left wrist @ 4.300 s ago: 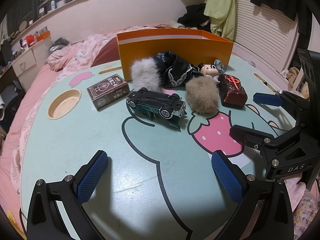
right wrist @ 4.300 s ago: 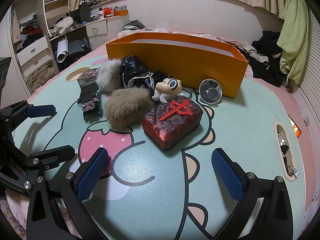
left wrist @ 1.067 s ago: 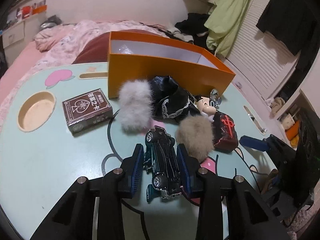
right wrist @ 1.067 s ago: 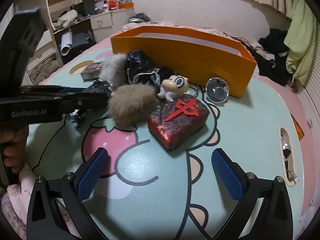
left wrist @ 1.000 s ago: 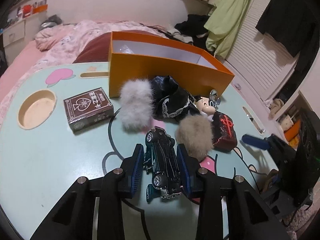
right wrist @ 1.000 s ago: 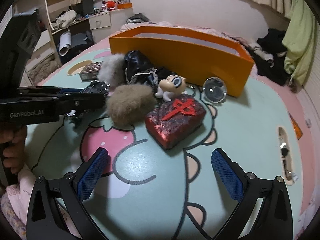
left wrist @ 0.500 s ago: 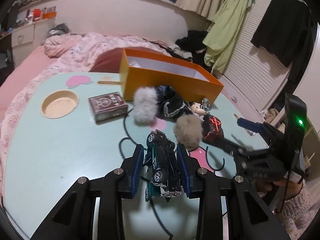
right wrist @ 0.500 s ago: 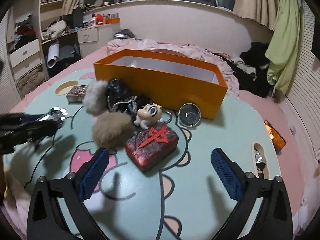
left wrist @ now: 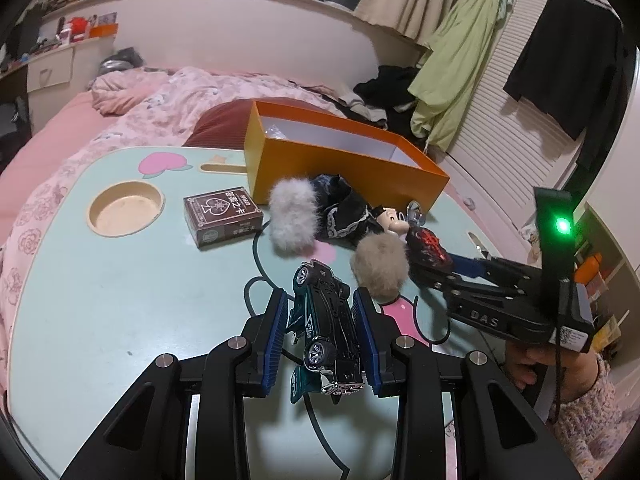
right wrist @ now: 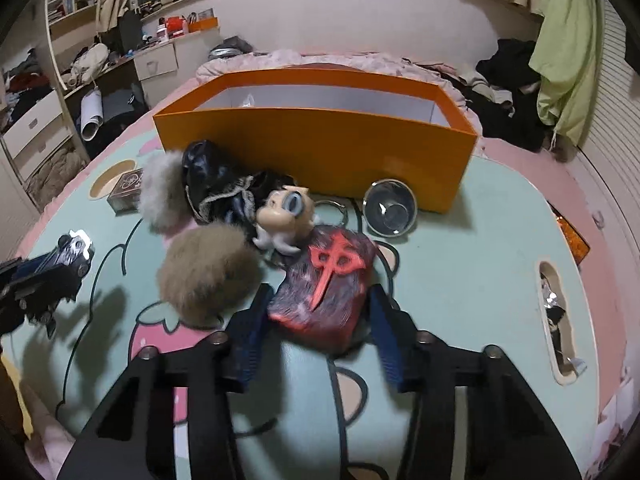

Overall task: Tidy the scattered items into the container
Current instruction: 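Carry the car into the box with the left tool while the right tool carries the red box in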

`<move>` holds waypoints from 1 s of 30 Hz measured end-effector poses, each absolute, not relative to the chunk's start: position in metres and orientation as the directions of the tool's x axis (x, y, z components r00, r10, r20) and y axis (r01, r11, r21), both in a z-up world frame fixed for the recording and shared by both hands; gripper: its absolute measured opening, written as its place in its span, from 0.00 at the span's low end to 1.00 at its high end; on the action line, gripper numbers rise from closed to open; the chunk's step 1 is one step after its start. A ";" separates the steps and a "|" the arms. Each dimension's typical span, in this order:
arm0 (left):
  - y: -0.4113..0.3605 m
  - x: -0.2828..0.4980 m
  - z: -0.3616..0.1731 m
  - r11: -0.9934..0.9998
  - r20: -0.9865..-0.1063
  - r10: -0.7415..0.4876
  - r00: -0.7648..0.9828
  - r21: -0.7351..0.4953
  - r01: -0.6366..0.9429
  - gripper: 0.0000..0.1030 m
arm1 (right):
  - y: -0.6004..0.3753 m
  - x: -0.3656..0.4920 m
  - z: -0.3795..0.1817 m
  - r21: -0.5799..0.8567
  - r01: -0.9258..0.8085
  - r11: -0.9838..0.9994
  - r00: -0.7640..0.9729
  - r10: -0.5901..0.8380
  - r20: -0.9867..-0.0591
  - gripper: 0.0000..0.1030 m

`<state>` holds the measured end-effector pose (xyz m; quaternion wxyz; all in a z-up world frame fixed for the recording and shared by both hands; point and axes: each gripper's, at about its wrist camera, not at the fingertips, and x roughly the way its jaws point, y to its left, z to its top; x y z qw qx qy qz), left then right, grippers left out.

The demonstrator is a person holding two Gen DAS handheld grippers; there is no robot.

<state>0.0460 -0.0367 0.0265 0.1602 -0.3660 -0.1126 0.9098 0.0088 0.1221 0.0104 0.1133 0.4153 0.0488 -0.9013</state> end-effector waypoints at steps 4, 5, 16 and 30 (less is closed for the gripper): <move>-0.036 0.047 0.028 -0.926 -0.628 0.370 -0.684 -0.314 -0.212 0.31 | 0.133 0.021 0.011 0.036 0.256 -0.966 -0.634 -0.196 -0.748 0.39; -0.036 0.048 0.029 -0.926 -0.628 0.369 -0.686 -0.312 -0.212 0.31 | 0.135 0.025 0.013 0.041 0.256 -0.966 -0.638 -0.201 -0.743 0.39; -0.020 0.021 0.063 -0.891 -0.584 0.451 -0.675 -0.332 -0.308 0.31 | 0.147 0.030 0.051 0.075 0.270 -0.960 -0.713 -0.251 -0.655 0.39; 0.007 -0.123 0.091 -0.880 -0.606 0.472 -0.640 -0.359 -0.309 0.31 | 0.161 -0.079 0.076 0.155 0.252 -0.955 -0.688 -0.290 -0.665 0.39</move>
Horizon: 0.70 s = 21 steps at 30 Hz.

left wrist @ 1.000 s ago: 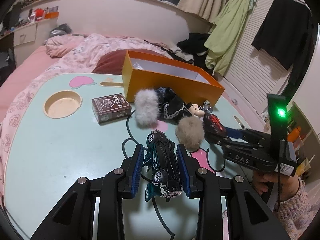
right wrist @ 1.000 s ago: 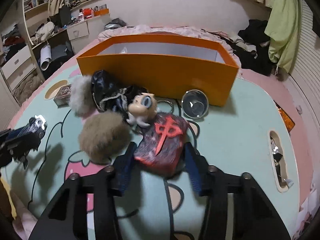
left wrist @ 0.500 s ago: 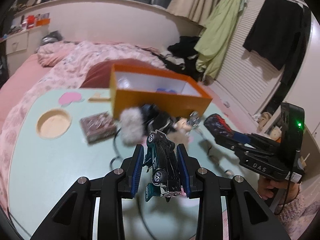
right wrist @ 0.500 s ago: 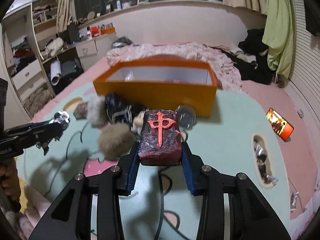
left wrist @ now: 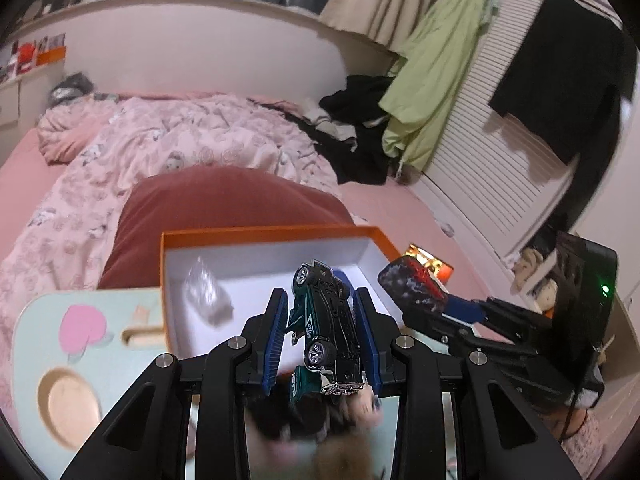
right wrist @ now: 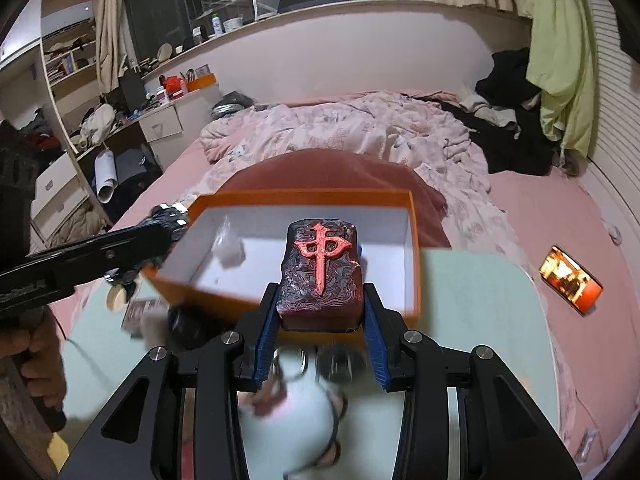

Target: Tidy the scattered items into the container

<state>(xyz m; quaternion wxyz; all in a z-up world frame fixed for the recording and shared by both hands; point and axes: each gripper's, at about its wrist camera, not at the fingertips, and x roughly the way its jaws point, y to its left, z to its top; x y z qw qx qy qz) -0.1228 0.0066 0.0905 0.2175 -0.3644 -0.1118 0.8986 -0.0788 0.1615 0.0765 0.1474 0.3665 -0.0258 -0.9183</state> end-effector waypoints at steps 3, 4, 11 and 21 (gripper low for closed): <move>0.011 -0.147 0.078 -0.898 -0.644 0.438 -0.628 -0.341 -0.277 0.31 | 0.157 -0.101 0.075 0.160 0.245 -0.956 -0.673 -0.287 -0.682 0.39; 0.011 -0.154 0.073 -0.906 -0.656 0.422 -0.625 -0.333 -0.262 0.31 | 0.155 -0.107 0.073 0.163 0.242 -0.956 -0.667 -0.286 -0.687 0.39; 0.004 -0.181 0.057 -0.899 -0.669 0.424 -0.610 -0.390 -0.198 0.32 | 0.144 -0.144 0.059 0.185 0.239 -0.953 -0.625 -0.297 -0.722 0.40; -0.020 -0.130 0.088 -0.918 -0.610 0.380 -0.695 -0.343 -0.200 0.64 | 0.152 -0.121 0.077 0.246 0.232 -0.941 -0.691 -0.338 -0.639 0.55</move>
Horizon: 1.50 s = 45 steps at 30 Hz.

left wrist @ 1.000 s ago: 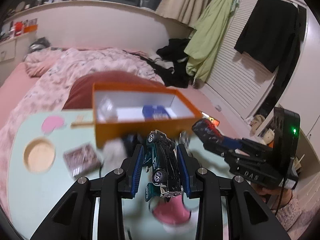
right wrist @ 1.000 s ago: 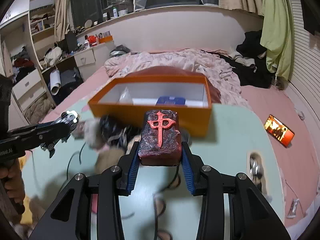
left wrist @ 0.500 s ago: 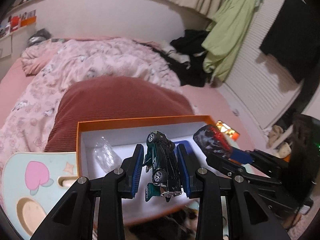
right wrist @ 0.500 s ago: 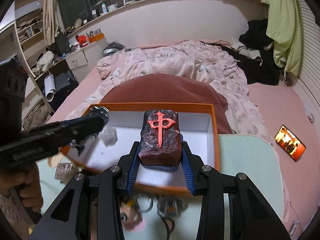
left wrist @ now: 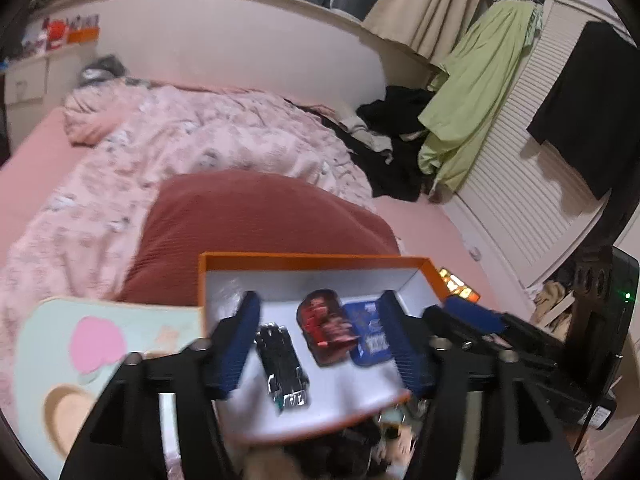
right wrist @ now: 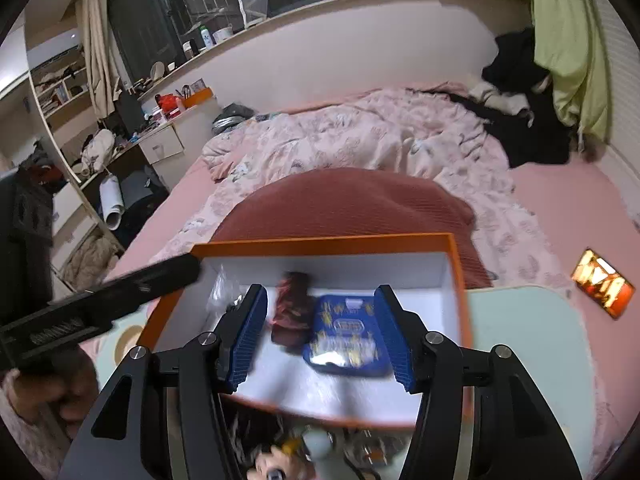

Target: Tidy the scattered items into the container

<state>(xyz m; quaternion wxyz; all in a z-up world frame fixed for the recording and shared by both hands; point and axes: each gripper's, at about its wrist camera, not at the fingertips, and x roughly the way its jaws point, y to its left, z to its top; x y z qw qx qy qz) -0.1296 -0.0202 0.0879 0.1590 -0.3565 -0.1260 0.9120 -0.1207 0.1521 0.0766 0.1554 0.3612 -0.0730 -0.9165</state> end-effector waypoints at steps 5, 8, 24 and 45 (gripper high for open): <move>-0.018 -0.067 0.087 -0.940 -0.625 0.336 -0.704 -0.261 -0.218 0.79 | 0.152 -0.072 0.081 0.206 0.244 -0.948 -0.710 -0.319 -0.628 0.55; -0.017 -0.034 0.072 -0.944 -0.654 0.330 -0.681 -0.245 -0.221 0.81 | 0.146 -0.041 0.072 0.148 0.244 -0.958 -0.703 -0.280 -0.654 0.58; 0.002 0.014 -0.001 -0.989 -0.792 0.097 -0.603 -0.009 -0.146 1.00 | 0.131 0.018 0.000 -0.007 0.214 -0.977 -0.611 -0.129 -0.781 0.88; 0.002 0.018 -0.001 -0.989 -0.788 0.098 -0.608 -0.009 -0.148 1.00 | 0.131 0.018 -0.001 -0.003 0.216 -0.976 -0.611 -0.132 -0.780 0.93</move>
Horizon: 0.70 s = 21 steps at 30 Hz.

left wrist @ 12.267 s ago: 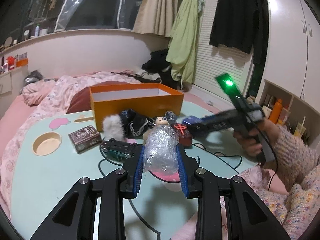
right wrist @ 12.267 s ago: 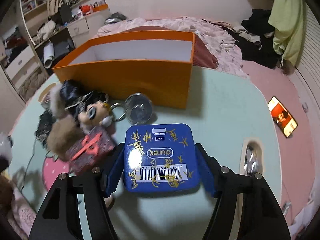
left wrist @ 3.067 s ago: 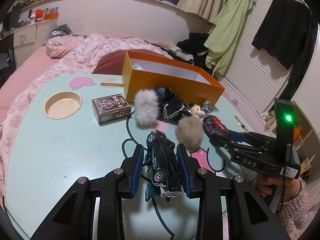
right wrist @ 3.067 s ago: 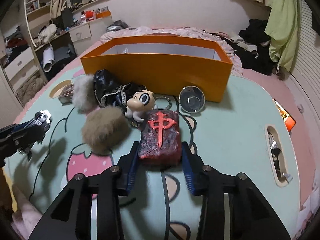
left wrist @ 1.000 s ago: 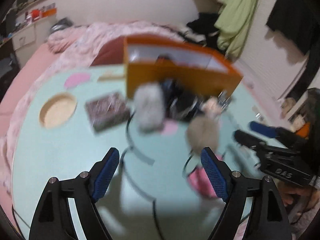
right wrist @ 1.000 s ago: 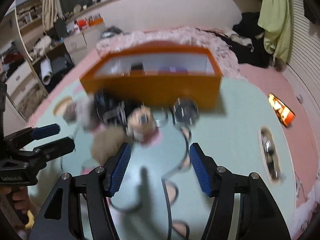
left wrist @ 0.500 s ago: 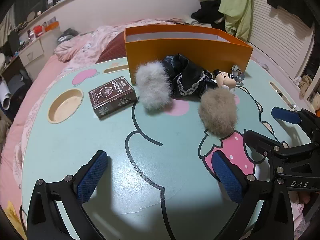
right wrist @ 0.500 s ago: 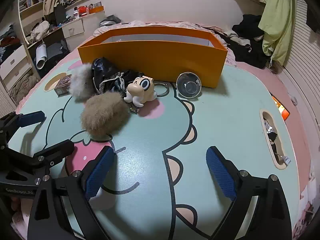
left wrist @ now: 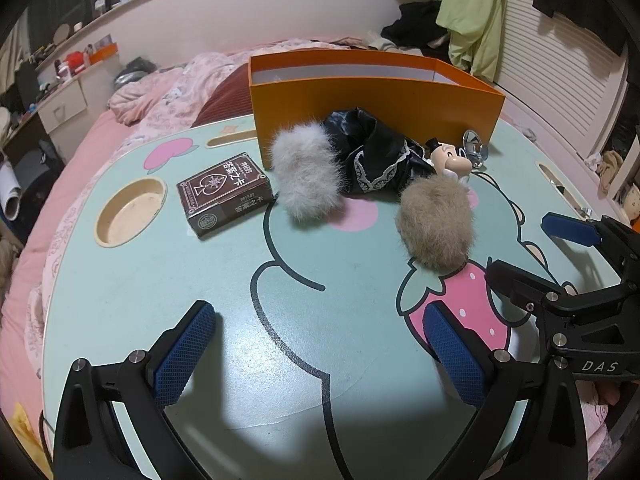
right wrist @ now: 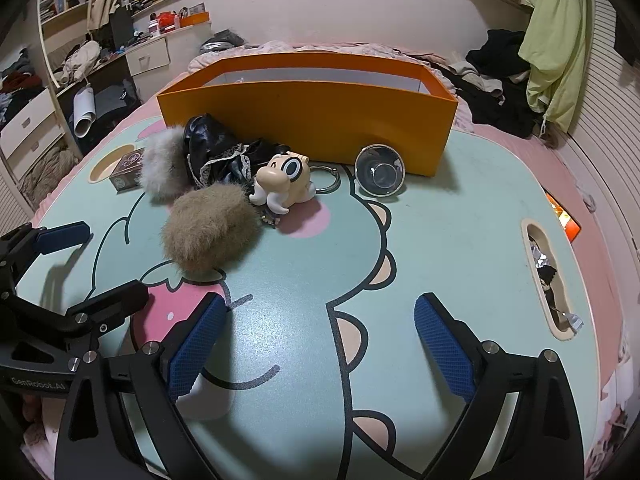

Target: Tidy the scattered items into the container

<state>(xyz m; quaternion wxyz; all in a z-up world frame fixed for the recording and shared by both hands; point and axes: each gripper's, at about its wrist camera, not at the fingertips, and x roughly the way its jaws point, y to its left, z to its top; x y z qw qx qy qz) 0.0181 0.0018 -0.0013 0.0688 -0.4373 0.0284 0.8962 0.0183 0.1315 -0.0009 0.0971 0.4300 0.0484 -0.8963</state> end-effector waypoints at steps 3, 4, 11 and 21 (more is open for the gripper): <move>0.002 0.020 -0.001 -0.989 -0.787 0.096 -0.609 -0.009 -0.145 1.00 | 0.131 0.018 -0.001 -0.004 0.216 -0.976 -0.611 -0.132 -0.780 0.93; 0.004 0.021 0.000 -0.989 -0.787 0.095 -0.609 -0.008 -0.145 1.00 | 0.131 0.018 -0.001 -0.004 0.217 -0.976 -0.611 -0.133 -0.780 0.93; -0.003 0.031 0.003 -0.998 -0.779 0.024 -0.627 0.019 -0.062 1.00 | 0.133 0.020 0.002 0.039 0.234 -0.971 -0.612 -0.178 -0.770 0.93; -0.020 0.037 0.001 -1.000 -0.775 0.003 -0.632 -0.001 -0.005 1.00 | 0.089 0.006 0.024 0.137 0.307 -0.942 -0.598 -0.303 -0.742 0.83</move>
